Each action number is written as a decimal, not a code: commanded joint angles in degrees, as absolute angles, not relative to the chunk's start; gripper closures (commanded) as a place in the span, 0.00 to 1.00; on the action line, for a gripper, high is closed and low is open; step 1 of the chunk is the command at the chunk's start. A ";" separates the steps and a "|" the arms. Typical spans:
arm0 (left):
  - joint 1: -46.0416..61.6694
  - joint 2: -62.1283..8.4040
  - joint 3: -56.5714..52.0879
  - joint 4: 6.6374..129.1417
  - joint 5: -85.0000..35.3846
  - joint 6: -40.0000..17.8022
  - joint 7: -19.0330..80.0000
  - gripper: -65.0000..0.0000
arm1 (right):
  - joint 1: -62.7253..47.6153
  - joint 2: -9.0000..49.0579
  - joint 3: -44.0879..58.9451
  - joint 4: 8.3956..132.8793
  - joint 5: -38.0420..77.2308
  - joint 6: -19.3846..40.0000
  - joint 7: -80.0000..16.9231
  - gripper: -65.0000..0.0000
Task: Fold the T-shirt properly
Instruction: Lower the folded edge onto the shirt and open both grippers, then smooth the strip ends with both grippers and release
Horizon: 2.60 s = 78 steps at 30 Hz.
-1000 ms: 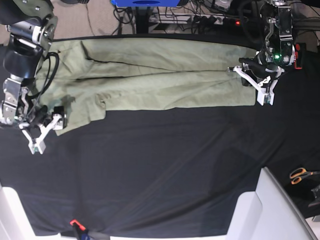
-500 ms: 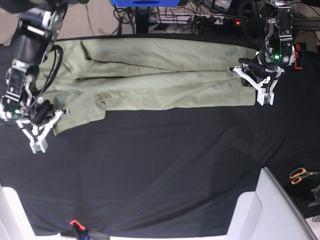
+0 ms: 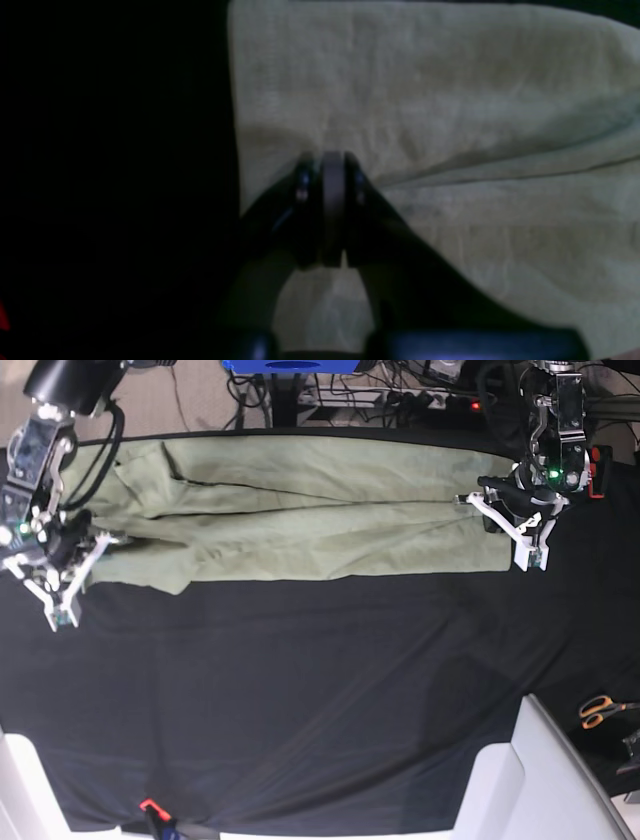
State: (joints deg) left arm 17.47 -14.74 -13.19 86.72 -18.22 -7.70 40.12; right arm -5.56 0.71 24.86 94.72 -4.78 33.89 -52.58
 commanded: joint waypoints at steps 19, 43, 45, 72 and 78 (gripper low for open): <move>17.36 -15.52 -13.49 87.43 -17.89 -7.78 39.34 1.00 | -15.43 -3.21 26.33 100.35 -4.70 33.71 -52.09 1.00; 17.27 -15.52 -13.49 87.43 -18.15 -7.78 39.34 1.00 | -4.09 -0.48 36.18 97.01 -4.70 33.98 -47.25 0.65; 17.36 -15.52 -13.49 87.43 -18.15 -7.78 39.34 1.00 | -2.15 0.92 36.35 91.47 -4.62 33.98 -46.02 0.87; 17.71 -15.52 -13.49 87.34 -17.89 -7.78 39.34 1.00 | 8.48 15.87 36.26 51.38 -4.70 25.98 -15.78 0.96; 17.27 -15.52 -13.49 84.79 -17.89 -7.78 39.34 1.00 | 8.57 15.87 36.70 52.09 -4.70 25.01 -15.52 0.96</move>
